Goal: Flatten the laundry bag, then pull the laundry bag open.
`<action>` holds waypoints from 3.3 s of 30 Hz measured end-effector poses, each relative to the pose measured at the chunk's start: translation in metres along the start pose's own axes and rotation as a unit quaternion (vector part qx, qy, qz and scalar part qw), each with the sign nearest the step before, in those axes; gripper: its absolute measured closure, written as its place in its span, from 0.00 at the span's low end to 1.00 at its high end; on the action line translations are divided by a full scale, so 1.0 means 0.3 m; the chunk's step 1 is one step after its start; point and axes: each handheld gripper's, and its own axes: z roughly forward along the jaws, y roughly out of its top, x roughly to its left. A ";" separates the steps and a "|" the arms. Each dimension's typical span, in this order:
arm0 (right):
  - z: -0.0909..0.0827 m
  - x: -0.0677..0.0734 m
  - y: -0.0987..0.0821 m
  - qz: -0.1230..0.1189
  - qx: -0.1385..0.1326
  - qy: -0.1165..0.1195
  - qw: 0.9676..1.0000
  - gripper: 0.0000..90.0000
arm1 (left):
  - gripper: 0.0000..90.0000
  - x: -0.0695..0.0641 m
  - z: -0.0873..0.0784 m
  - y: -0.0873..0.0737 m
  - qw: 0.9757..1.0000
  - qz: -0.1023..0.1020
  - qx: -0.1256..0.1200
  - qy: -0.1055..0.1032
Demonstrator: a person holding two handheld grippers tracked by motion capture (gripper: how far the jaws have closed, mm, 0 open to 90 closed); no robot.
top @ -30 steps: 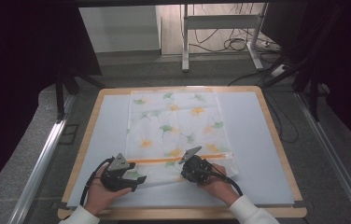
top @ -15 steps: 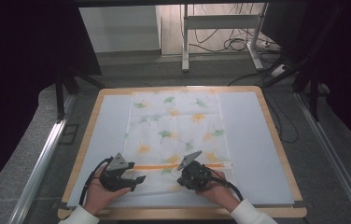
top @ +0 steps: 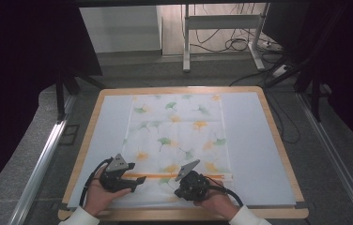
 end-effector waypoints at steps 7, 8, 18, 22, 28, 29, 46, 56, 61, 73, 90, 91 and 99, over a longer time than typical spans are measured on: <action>-0.074 -0.013 -0.003 0.004 -0.040 -0.012 0.999 0.67 | 0.33 0.007 0.002 -0.001 1.000 -0.004 -0.002 -0.002; -0.100 -0.025 -0.010 0.013 -0.057 -0.022 0.998 0.61 | 0.33 0.010 0.003 -0.001 1.000 -0.005 -0.003 -0.003; -0.308 -0.205 -0.179 0.129 -0.140 -0.131 0.973 0.47 | 0.34 0.028 0.013 0.001 1.000 -0.009 -0.005 -0.009; -0.330 -0.227 -0.229 0.146 -0.143 -0.133 0.970 0.53 | 0.34 0.024 0.009 0.002 1.000 -0.008 -0.013 -0.006; -0.351 -0.257 -0.293 0.157 -0.153 -0.149 0.964 0.74 | 0.34 0.014 0.009 0.009 1.000 -0.006 -0.022 -0.009; -0.349 -0.267 -0.295 0.158 -0.154 -0.150 0.964 0.78 | 0.34 0.014 0.009 0.009 1.000 -0.006 -0.022 -0.009; -0.348 -0.204 -0.349 0.153 -0.138 -0.128 0.970 0.99 | 0.36 -0.011 0.047 0.055 1.000 0.001 -0.015 -0.018; -0.339 -0.179 -0.395 0.153 -0.126 -0.123 0.973 0.99 | 0.36 -0.045 0.084 0.100 0.999 0.018 -0.007 -0.032; -0.345 -0.186 -0.407 0.156 -0.128 -0.121 0.972 0.99 | 0.38 -0.078 0.113 0.140 0.998 0.034 0.003 -0.045; -0.346 -0.174 -0.413 0.149 -0.131 -0.115 0.973 0.99 | 0.37 -0.241 0.191 0.278 0.993 0.096 0.001 -0.069; -0.335 -0.138 -0.421 0.139 -0.130 -0.109 0.976 0.99 | 0.38 -0.296 0.305 0.389 0.990 0.104 0.012 -0.096; -0.335 -0.138 -0.421 0.139 -0.130 -0.109 0.976 0.99 | 0.38 -0.303 0.313 0.394 0.990 0.106 0.013 -0.096; -0.331 -0.114 -0.429 0.136 -0.130 -0.107 0.976 0.99 | 0.39 -0.333 0.361 0.422 0.988 0.124 0.022 -0.090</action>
